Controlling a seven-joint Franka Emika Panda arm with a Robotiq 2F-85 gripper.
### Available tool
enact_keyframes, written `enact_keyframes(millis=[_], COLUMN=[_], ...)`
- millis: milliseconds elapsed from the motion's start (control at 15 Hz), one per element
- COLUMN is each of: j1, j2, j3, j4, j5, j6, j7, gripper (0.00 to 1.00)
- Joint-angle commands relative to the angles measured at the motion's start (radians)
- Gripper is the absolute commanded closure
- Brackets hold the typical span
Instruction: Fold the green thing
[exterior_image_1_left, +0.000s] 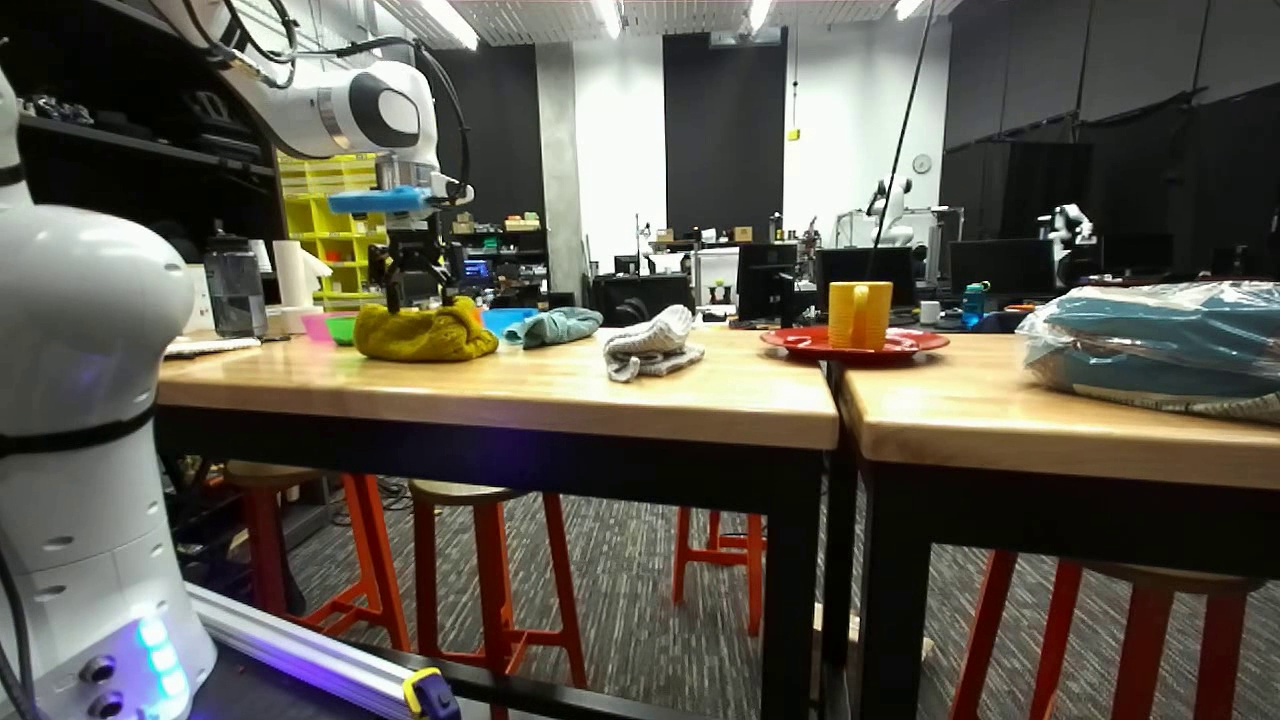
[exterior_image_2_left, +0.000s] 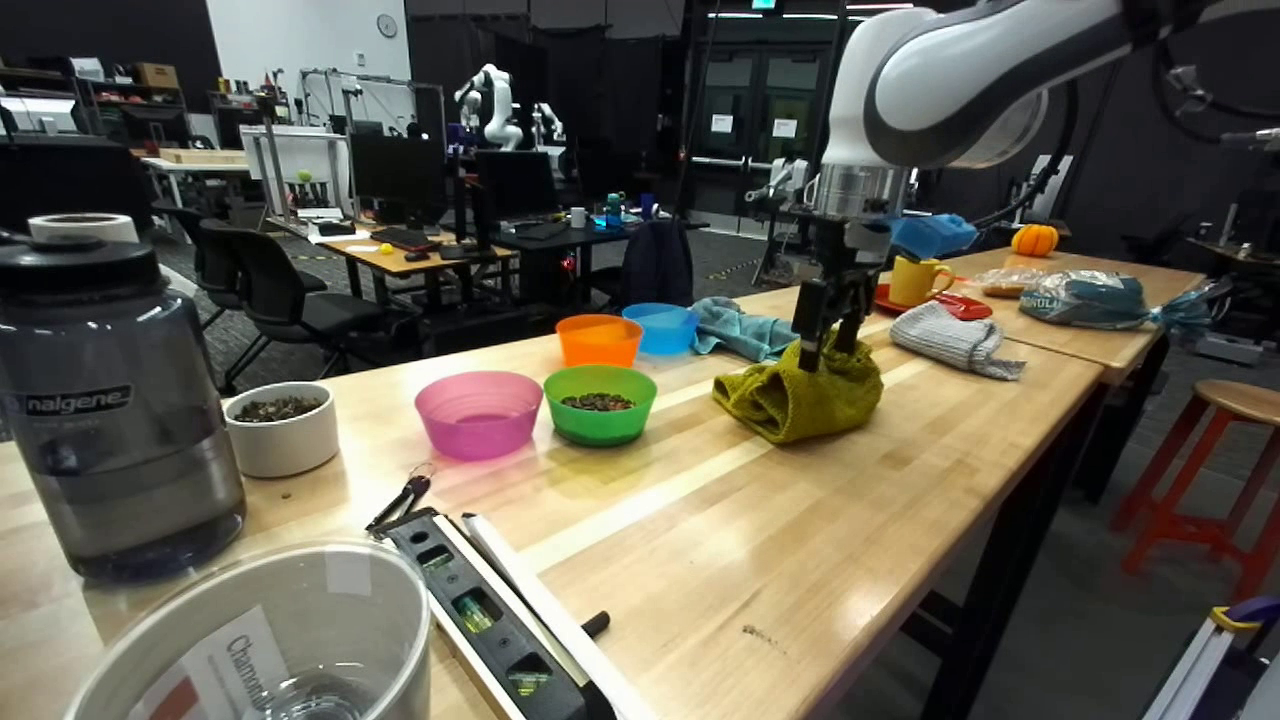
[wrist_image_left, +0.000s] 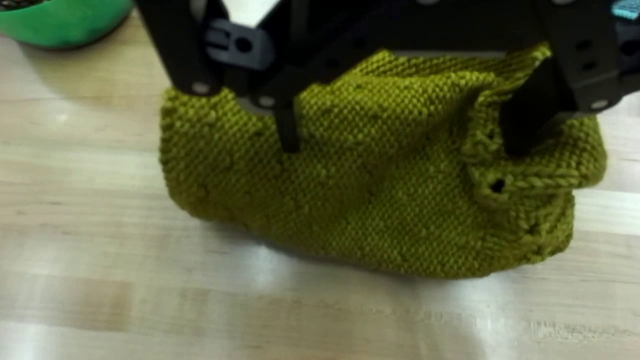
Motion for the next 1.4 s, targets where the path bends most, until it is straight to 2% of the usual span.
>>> enact_keyframes(millis=[0, 333, 733, 1000, 1133, 1333], j1=[-0.025, -0.045, -0.036, -0.04, -0.042, -0.047], j2=[0.067, 0.158, 0.268, 0.279, 0.273, 0.256], j3=[0.009, 0.0, 0.013, 0.011, 0.009, 0.005], j4=[0.049, 0.108, 0.165, 0.188, 0.185, 0.174], j5=[-0.028, -0.025, -0.016, -0.024, -0.03, -0.024], j6=[0.014, 0.022, 0.014, -0.008, -0.02, -0.042], j7=[0.043, 0.053, 0.081, 0.1, 0.105, 0.106], gripper=[0.0, 0.0, 0.0, 0.0, 0.27, 0.45])
